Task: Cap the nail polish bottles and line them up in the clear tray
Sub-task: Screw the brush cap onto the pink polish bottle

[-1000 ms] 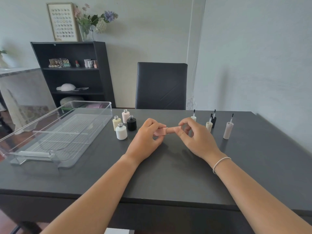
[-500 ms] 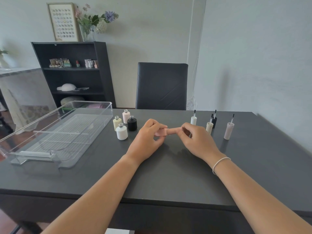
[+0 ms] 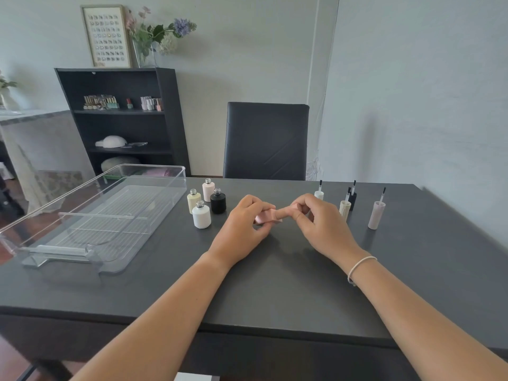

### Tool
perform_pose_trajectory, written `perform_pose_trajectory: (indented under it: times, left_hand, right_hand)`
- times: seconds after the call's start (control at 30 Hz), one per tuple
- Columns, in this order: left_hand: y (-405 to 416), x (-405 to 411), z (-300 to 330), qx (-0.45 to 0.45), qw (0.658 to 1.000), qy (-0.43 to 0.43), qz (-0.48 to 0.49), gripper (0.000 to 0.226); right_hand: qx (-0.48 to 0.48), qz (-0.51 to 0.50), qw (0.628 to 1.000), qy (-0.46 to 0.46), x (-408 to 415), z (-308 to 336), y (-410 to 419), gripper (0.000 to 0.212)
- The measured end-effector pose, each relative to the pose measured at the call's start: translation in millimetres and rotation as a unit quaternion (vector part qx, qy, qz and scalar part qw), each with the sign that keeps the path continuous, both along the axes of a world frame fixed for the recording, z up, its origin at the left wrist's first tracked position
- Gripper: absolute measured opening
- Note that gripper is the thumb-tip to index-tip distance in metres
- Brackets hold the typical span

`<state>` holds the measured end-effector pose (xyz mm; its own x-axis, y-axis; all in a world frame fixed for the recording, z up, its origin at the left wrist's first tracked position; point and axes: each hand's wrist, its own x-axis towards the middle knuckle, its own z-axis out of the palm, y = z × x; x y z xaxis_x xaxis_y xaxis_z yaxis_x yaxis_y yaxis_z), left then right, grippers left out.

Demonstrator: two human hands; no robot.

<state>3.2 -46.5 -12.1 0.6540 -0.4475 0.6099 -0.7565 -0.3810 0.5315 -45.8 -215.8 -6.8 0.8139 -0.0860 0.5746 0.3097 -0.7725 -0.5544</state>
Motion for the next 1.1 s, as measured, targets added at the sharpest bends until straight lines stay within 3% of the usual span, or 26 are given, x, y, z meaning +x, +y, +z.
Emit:
perform_pose_trajectory:
  times: [0.2, 0.43, 0.73, 1.1]
  left_hand:
    - [11.1, 11.8, -3.9, 0.053, 0.996, 0.046, 0.054, 0.043]
    - [17.6, 19.2, -10.8, 0.174, 0.979, 0.058, 0.084, 0.043]
    - [17.7, 19.8, -11.4, 0.166, 0.981, 0.054, 0.087, 0.042]
    - [17.4, 20.5, -10.3, 0.166, 0.979, 0.064, 0.094, 0.041]
  right_hand:
    - [0.015, -0.014, 0.999, 0.027, 15.2, 24.9, 4.9, 0.021]
    - [-0.032, -0.075, 0.991, 0.103, 63.4, 66.5, 8.5, 0.027]
    - [-0.135, -0.175, 0.957, 0.186, 113.8, 78.3, 9.3, 0.02]
    - [-0.128, -0.195, 0.953, 0.191, 128.8, 66.0, 8.7, 0.03]
